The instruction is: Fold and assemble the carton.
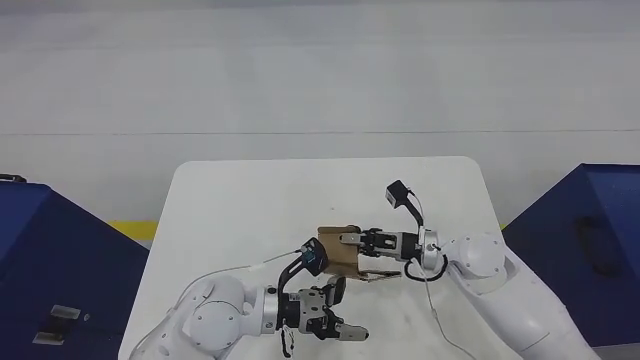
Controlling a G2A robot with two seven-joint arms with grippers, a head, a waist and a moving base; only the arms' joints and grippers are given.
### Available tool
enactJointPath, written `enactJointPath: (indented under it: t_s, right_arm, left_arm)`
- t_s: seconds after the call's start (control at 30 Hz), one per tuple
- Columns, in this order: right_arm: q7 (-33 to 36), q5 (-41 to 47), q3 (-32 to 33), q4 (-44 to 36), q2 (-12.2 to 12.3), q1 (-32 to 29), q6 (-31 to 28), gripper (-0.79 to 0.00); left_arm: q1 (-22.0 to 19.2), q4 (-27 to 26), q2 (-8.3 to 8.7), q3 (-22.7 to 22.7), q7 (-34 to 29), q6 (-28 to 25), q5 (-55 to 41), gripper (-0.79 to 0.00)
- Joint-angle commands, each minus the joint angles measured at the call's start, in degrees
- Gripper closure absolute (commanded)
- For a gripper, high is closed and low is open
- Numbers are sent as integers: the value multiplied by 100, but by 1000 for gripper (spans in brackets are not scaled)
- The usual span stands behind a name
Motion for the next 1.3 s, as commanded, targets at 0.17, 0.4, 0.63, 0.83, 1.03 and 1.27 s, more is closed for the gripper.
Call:
enactJointPath:
  t_s: [0.17,0.4,0.63,0.83,1.03,1.27]
  right_arm:
    - [71,52,15,-18,-27,29,96,0]
    - [72,106,-9,6,-67,71,136,0]
    - [102,334,374,227,-46,216,167,0]
    - [79,333,697,392,-6,337,543,0]
    - [44,340,703,391,-7,328,545,0]
    - [216,2511,974,1192,-100,779,2336,0]
  left_arm:
    - [-7,14,20,14,48,-11,11,-785]
    - [-25,25,41,12,72,-6,1,-785]
    - [-31,21,73,-76,96,-26,-107,-785]
    - [-4,-14,111,-168,89,-27,-94,-785]
    - [-4,-14,111,-168,89,-27,-94,-785]
    - [313,-196,146,-631,1233,194,517,-785]
